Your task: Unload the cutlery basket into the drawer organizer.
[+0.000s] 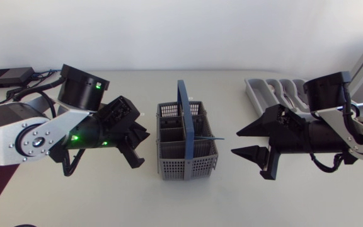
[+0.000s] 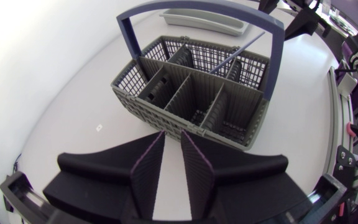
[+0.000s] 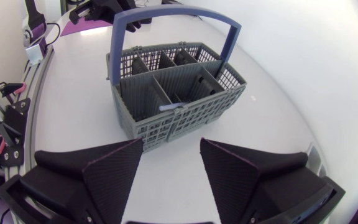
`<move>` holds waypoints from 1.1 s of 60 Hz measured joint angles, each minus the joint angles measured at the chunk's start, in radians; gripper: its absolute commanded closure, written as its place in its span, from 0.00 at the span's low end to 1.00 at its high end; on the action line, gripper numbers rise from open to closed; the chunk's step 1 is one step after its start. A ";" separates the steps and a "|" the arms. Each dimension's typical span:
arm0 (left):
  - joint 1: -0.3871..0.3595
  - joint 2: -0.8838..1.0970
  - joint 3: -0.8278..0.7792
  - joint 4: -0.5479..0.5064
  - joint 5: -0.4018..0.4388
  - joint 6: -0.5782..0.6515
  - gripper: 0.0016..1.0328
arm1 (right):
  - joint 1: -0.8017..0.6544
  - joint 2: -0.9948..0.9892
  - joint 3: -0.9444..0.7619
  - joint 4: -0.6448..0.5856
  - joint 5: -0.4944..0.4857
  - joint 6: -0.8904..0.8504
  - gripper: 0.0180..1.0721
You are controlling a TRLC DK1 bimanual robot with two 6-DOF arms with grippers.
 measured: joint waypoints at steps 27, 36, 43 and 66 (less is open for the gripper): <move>0.000 0.000 -0.007 0.001 0.000 0.000 0.77 | 0.115 0.088 0.002 0.148 0.029 0.034 0.66; 0.000 -0.001 -0.014 0.001 0.000 0.000 0.77 | 0.128 0.114 0.008 0.183 0.050 0.050 0.81; 0.000 -0.002 -0.015 0.001 0.000 0.000 0.77 | 0.136 0.126 0.010 0.193 0.058 0.053 0.84; 0.000 -0.002 -0.015 0.001 0.000 0.000 0.77 | 0.138 0.140 0.045 0.196 0.079 0.065 0.90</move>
